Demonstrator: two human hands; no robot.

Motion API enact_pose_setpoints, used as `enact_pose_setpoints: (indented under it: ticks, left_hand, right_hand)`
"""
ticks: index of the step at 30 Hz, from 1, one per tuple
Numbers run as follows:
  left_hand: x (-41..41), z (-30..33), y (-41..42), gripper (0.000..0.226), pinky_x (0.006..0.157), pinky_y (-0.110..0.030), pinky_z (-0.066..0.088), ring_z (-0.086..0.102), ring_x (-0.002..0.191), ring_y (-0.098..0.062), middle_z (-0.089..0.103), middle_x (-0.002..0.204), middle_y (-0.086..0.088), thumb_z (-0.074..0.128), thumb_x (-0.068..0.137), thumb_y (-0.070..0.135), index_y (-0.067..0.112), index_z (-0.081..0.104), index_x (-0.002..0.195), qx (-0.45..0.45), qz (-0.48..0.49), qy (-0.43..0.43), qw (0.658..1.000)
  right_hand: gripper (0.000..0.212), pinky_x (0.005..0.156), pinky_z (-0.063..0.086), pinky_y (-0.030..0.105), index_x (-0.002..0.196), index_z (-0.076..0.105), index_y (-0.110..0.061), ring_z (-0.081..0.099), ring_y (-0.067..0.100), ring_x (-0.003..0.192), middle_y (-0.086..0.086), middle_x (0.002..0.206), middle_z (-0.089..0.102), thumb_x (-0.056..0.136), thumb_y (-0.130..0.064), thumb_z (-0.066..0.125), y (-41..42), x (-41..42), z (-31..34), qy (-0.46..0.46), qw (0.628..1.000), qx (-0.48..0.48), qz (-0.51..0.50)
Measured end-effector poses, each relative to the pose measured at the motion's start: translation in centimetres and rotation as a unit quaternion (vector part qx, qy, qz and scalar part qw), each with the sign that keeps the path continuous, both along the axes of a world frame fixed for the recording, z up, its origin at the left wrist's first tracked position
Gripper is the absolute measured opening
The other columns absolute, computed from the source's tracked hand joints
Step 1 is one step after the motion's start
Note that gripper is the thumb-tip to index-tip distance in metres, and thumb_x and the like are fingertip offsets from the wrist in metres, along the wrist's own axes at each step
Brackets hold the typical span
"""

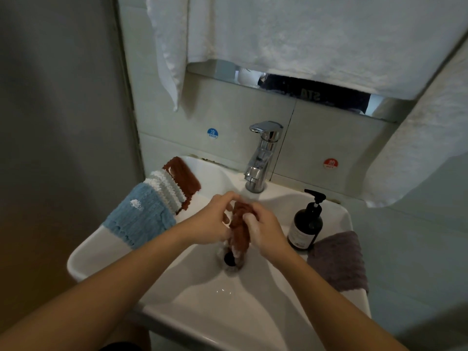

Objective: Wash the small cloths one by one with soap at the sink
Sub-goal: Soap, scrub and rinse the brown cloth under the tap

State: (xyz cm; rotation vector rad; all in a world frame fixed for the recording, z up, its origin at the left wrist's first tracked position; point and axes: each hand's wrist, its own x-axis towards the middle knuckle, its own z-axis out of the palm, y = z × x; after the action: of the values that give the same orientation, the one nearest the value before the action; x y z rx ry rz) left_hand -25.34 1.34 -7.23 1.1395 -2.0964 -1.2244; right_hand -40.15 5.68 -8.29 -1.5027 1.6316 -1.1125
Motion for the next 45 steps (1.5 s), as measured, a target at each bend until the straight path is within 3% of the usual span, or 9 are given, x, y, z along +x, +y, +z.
enact_pose_setpoints:
  ticks: [5,10,13,19,25,28,34,41,45]
  left_hand:
    - [0.2,-1.2,-0.6,0.015,0.084,-0.036,0.048,0.055,0.091,-0.016,0.060,0.092,0.002,0.070,0.069,0.022,0.032,0.063,0.078,0.052,-0.036,-0.056,0.996]
    - [1.1,-0.6,-0.9,0.012,0.068,-0.019,0.050,0.064,0.078,-0.015,0.067,0.082,-0.002,0.064,0.083,0.001,0.013,0.062,0.087,0.142,0.050,0.033,0.988]
    - [0.4,-0.7,-0.5,0.008,0.082,-0.035,0.056,0.070,0.089,-0.026,0.072,0.094,-0.013,0.063,0.090,0.004,0.008,0.064,0.097,0.175,0.106,0.131,0.970]
    - [-3.2,0.3,2.1,0.032,0.040,-0.022,0.039,0.054,0.053,-0.016,0.057,0.066,-0.006,0.038,0.099,0.024,0.013,0.055,0.075,0.200,0.213,0.222,0.930]
    - [-3.8,0.3,1.9,0.015,0.059,-0.022,0.048,0.058,0.076,-0.011,0.056,0.085,0.001,0.037,0.105,0.023,0.014,0.047,0.102,-0.025,0.244,0.208,0.947]
    - [-3.5,0.2,2.0,0.010,0.057,-0.024,0.048,0.062,0.076,-0.013,0.058,0.085,-0.001,0.041,0.104,0.027,0.017,0.043,0.105,-0.017,0.258,0.195,0.946]
    - [-3.5,0.1,2.5,0.006,0.052,-0.023,0.049,0.059,0.061,-0.009,0.061,0.077,-0.004,0.051,0.097,0.014,0.012,0.055,0.092,0.066,0.120,0.169,0.976]
    - [-0.6,-0.7,-0.3,0.016,0.071,-0.024,0.053,0.067,0.074,-0.006,0.071,0.078,0.008,0.062,0.094,0.026,0.018,0.071,0.084,-0.017,0.227,0.123,0.966]
    - [-2.5,-0.7,1.1,0.036,0.057,-0.025,0.044,0.058,0.060,-0.011,0.061,0.064,0.002,0.043,0.102,0.030,0.017,0.058,0.072,-0.032,0.260,0.129,0.956]
  right_hand:
    - [0.033,0.064,0.056,0.027,0.093,0.062,-0.007,0.067,0.017,0.077,0.008,0.084,0.070,0.094,0.004,0.031,-0.1,0.7,1.4,-0.186,0.982,0.023,-0.036]
    - [0.016,0.066,0.041,0.034,0.111,0.043,-0.012,0.054,0.029,0.079,0.011,0.093,0.058,0.100,-0.014,0.032,-0.5,-1.4,0.1,0.241,0.964,0.052,-0.103]
    - [0.020,0.067,0.039,0.036,0.119,0.037,-0.012,0.054,0.032,0.082,0.015,0.096,0.059,0.101,-0.019,0.032,-0.8,-1.3,-0.6,0.283,0.953,0.071,-0.085]
    - [0.022,0.070,0.053,0.037,0.093,0.054,-0.022,0.063,0.014,0.076,-0.001,0.081,0.064,0.103,-0.032,0.038,-0.1,2.2,0.2,0.035,0.997,-0.050,-0.048]
    - [0.022,0.073,0.055,0.049,0.090,0.055,-0.019,0.059,0.022,0.074,-0.001,0.082,0.062,0.097,-0.034,0.041,-0.2,3.1,0.1,0.027,0.995,-0.043,-0.088]
    - [0.027,0.062,0.055,0.043,0.084,0.054,-0.020,0.062,0.020,0.068,0.002,0.075,0.064,0.097,-0.040,0.040,0.6,3.3,0.0,-0.029,0.997,-0.049,-0.053]
    - [0.021,0.062,0.045,0.030,0.096,0.052,-0.016,0.059,0.018,0.074,-0.003,0.079,0.058,0.104,-0.029,0.038,-1.7,-0.1,0.3,-0.089,0.957,-0.046,-0.272]
    - [0.016,0.067,0.045,0.034,0.095,0.058,-0.017,0.058,0.021,0.073,0.003,0.080,0.064,0.100,-0.025,0.045,-0.4,-0.3,-1.1,0.099,0.988,-0.039,-0.113]
    - [0.021,0.061,0.048,0.042,0.080,0.055,-0.022,0.055,0.015,0.062,-0.004,0.064,0.058,0.097,-0.029,0.046,0.3,2.8,-0.6,-0.043,0.994,-0.097,-0.040]
